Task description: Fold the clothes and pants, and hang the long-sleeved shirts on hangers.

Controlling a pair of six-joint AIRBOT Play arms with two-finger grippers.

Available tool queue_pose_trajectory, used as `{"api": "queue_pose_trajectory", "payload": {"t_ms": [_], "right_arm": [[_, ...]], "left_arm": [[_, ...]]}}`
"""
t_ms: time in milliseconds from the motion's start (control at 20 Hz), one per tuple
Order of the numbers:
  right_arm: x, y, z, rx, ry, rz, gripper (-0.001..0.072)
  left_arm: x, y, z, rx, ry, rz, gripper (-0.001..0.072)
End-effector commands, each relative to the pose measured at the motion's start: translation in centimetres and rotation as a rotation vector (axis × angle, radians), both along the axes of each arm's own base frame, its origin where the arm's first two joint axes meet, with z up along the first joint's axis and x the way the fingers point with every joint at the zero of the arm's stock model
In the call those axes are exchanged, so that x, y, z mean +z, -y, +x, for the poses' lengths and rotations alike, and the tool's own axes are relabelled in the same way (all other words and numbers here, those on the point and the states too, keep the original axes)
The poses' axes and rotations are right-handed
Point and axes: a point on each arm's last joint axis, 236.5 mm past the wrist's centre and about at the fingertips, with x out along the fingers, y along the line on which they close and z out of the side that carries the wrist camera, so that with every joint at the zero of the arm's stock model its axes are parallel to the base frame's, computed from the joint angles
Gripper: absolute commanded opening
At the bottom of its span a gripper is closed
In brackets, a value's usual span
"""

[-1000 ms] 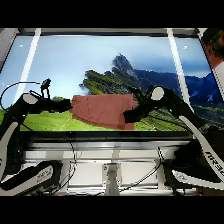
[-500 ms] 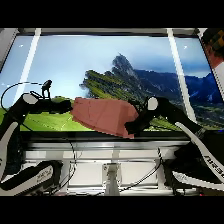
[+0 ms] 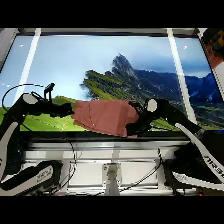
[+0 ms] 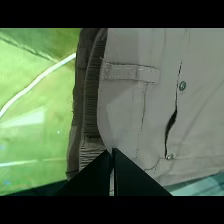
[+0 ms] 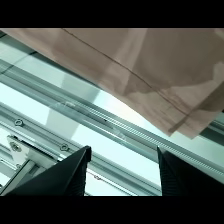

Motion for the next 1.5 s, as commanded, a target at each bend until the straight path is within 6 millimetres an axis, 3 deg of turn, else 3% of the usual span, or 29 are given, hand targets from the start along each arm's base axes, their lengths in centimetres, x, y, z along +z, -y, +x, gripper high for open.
{"api": "queue_pose_trajectory", "payload": {"t_ms": [0, 50, 100, 150, 300, 450, 550, 650, 750, 850, 950, 1000, 1100, 1200, 1350, 1400, 1450], "right_arm": [[-0.3, 0.6, 0.3, 0.01, 0.016, -0.023, 0.048], [-0.3, 0.6, 0.4, 0.009, 0.022, -0.023, 0.0481], [-0.4, 0.5, 0.6, 0.005, 0.031, -0.021, 0.048], [-0.4, 0.4, 0.8, 0.002, 0.04, -0.02, 0.0481], [-0.4, 1.3, 2.1, 0.026, 0.095, -0.056, 0.0481], [2.4, 2.8, 5.4, 0.077, 0.182, -0.108, 0.048], [6.0, 4.8, 10.1, 0.1, 0.354, -0.155, 0.0477], [11.1, 7.1, 14.8, 0.073, 0.569, -0.171, 0.0447], [16.7, 10.2, 18.0, -0.045, 0.762, -0.16, 0.0308], [21.0, 14.6, 18.7, -0.182, 0.9, -0.176, 0.0288], [23.1, 18.2, 17.7, -0.242, 0.991, -0.201, 0.0118], [22.9, 19.0, 16.7, -0.231, 1.01, -0.193, 0.0081], [19.9, 18.8, 14.3, -0.218, 0.967, -0.138, 0.0057], [15.7, 15.7, 12.2, -0.226, 0.923, 0.017, 0.0025], [9.1, 13.3, 12.0, -0.457, 0.854, 0.175, 0.0014], [7.2, 13.6, 12.1, -0.528, 0.838, 0.175, 0.0152], [5.9, 13.8, 11.9, -0.589, 0.809, 0.174, 0.0406]], "left_arm": [[-0.3, 0.0, -1.9, -0.053, -0.062, 0.007, 0.004], [-0.4, -0.2, -2.1, -0.06, -0.067, 0.017, 0.0208], [-0.4, -0.2, -2.2, -0.065, -0.073, 0.018, 0.0517], [-0.4, -0.2, -2.3, -0.065, -0.074, 0.018, 0.0717], [-0.4, -0.2, -2.2, -0.065, -0.073, 0.019, 0.071], [-0.4, -0.3, -2.2, -0.065, -0.072, 0.02, 0.0709], [-0.7, -0.9, -1.9, -0.062, -0.057, 0.047, 0.071], [-0.6, -1.3, -1.5, -0.049, -0.049, 0.051, 0.071], [-0.5, -1.4, -1.4, -0.045, -0.045, 0.051, 0.071], [-0.3, -1.5, -1.1, -0.048, -0.034, 0.055, 0.0709], [0.2, -1.7, 0.2, -0.051, 0.02, 0.069, 0.0708], [0.7, -1.9, 1.0, -0.043, 0.047, 0.075, 0.0708], [2.1, -2.1, 2.6, -0.038, 0.098, 0.083, 0.0701], [3.5, -2.1, 3.9, -0.036, 0.14, 0.084, 0.0701], [4.7, -1.8, 4.8, -0.025, 0.169, 0.062, 0.07], [4.9, -1.5, 4.8, -0.019, 0.17, 0.049, 0.0701], [5.0, -1.3, 4.9, -0.015, 0.171, 0.035, 0.07]]}}
